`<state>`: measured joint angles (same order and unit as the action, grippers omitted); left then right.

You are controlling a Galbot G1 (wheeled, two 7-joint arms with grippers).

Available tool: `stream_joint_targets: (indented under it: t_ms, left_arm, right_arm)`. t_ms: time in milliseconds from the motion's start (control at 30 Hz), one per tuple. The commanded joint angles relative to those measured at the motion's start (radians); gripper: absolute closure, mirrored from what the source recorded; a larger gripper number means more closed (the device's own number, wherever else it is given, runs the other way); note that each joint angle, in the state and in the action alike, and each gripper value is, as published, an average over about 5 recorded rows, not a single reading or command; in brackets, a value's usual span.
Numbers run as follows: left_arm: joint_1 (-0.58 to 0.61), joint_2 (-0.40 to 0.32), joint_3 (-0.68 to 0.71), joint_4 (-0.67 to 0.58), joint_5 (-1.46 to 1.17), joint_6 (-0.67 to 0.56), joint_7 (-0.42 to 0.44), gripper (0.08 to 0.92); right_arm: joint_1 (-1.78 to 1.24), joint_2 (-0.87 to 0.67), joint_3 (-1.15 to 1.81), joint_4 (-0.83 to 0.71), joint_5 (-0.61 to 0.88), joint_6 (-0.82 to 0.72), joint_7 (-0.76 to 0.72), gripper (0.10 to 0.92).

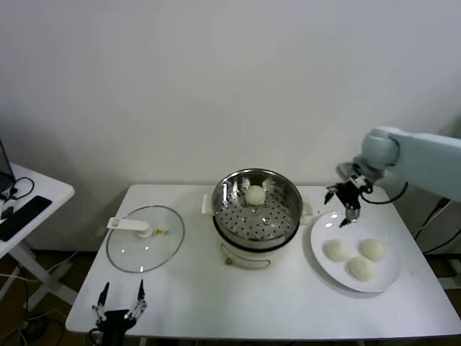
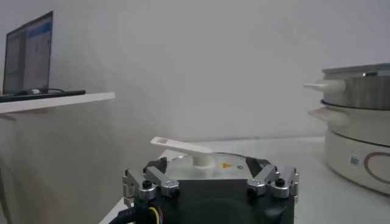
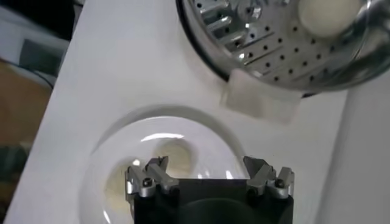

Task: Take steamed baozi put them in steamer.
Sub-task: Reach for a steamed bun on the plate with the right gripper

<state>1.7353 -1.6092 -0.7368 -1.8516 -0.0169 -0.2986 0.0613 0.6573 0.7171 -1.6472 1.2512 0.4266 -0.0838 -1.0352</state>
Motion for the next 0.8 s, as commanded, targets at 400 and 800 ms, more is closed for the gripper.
stream_joint_targets:
  t_ms: [400,800]
  left_arm:
    - [0.006,-0.035,-0.003,0.009,0.015,0.0,0.001,0.177]
    - [0.001,-0.033,-0.009,0.021,0.018,-0.005,0.0,0.177]
  right_arm:
    - [-0.301,-0.072,0.209,0.003,-0.163,-0.169,0.064,0.203]
    - [-0.393,-0.034,0.292,-0.074,-0.238,-0.157,0.082,0.203]
